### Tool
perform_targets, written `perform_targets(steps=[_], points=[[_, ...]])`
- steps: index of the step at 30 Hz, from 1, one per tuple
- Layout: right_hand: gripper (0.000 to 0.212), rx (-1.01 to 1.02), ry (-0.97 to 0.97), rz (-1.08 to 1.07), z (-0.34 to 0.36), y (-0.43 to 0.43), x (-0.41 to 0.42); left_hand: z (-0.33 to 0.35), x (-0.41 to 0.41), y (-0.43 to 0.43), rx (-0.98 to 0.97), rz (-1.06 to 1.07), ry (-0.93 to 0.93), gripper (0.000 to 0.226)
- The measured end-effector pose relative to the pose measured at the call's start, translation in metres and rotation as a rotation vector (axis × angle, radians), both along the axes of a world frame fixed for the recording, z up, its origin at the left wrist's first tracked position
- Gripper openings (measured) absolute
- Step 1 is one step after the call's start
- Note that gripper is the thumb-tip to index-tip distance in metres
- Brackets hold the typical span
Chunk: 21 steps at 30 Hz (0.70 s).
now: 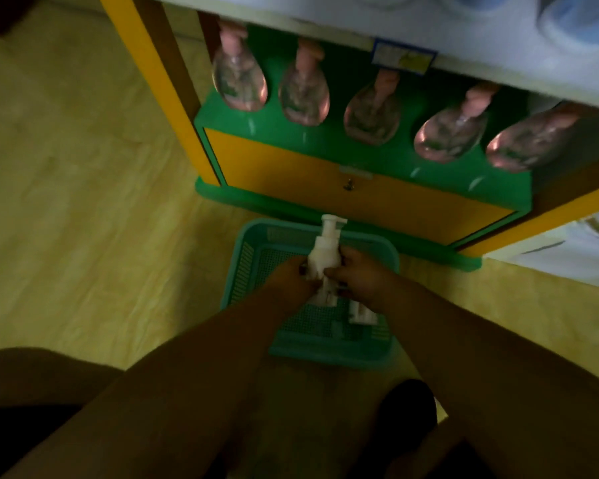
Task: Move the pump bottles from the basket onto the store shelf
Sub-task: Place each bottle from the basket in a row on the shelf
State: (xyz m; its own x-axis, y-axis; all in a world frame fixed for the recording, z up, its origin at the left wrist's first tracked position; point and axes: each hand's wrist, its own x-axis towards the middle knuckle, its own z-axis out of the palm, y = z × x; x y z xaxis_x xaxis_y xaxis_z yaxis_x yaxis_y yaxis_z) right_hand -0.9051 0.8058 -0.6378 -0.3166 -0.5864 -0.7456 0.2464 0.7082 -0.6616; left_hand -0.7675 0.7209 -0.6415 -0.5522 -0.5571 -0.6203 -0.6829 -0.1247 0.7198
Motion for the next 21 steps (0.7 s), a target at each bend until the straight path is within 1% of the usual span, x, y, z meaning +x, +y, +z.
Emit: perform_targets(steps=[4,8,13,15,18,21], points=[[0.063,-0.086,0.046,-0.005,0.041,0.003,0.009,0.036,0.014,0.010,-0.044,0.066,0.125,0.055],[0.064,-0.198,0.017,-0.053,0.077,0.007,0.016,0.073,0.027,0.013,-0.053,0.114,0.250,0.059],[0.059,-0.353,-0.054,-0.125,0.124,0.014,0.027,0.118,0.041,0.008,-0.129,0.089,0.374,0.055],[0.056,-0.405,-0.061,-0.143,0.144,0.014,0.031,0.134,0.046,0.006,-0.145,0.067,0.413,0.060],[0.052,-0.493,-0.024,-0.131,0.176,0.013,0.034,0.162,0.047,0.007,-0.166,0.073,0.496,0.069],[0.048,-0.591,0.024,-0.116,0.207,0.012,0.030,0.192,0.045,0.007,-0.150,0.091,0.605,0.068]])
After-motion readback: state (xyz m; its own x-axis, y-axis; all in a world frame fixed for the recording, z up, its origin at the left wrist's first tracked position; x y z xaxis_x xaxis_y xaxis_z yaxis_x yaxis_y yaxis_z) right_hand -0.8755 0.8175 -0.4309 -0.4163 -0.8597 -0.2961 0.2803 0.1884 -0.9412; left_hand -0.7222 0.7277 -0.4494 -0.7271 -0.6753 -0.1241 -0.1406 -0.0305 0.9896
